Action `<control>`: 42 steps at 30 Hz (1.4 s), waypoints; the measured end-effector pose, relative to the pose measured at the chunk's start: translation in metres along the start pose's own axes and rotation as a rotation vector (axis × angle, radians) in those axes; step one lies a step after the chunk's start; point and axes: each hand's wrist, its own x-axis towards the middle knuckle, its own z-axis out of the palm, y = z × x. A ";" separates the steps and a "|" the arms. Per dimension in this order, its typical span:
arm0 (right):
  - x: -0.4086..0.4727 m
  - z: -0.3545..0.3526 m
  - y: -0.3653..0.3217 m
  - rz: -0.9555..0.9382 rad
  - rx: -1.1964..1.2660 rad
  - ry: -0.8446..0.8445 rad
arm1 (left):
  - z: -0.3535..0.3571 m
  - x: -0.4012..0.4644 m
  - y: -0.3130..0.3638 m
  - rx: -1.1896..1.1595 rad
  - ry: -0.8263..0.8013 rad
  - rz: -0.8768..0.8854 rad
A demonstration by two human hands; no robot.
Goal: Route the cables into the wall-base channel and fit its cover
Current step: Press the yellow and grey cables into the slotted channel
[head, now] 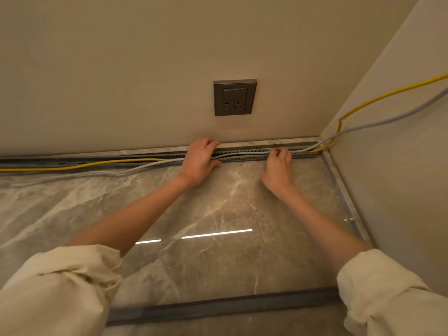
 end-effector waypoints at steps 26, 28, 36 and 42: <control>-0.033 0.061 -0.221 -0.526 0.045 -0.162 | -0.121 -0.137 -0.196 0.247 0.034 -0.101; -0.033 0.064 -0.226 -0.468 0.039 -0.119 | -0.123 -0.138 -0.203 0.253 0.049 -0.047; -0.024 0.058 -0.243 -0.377 -0.039 -0.049 | -0.135 -0.124 -0.207 0.149 0.051 -0.099; -0.025 0.058 -0.253 -0.287 -0.077 -0.037 | -0.141 -0.115 -0.210 0.056 0.049 -0.203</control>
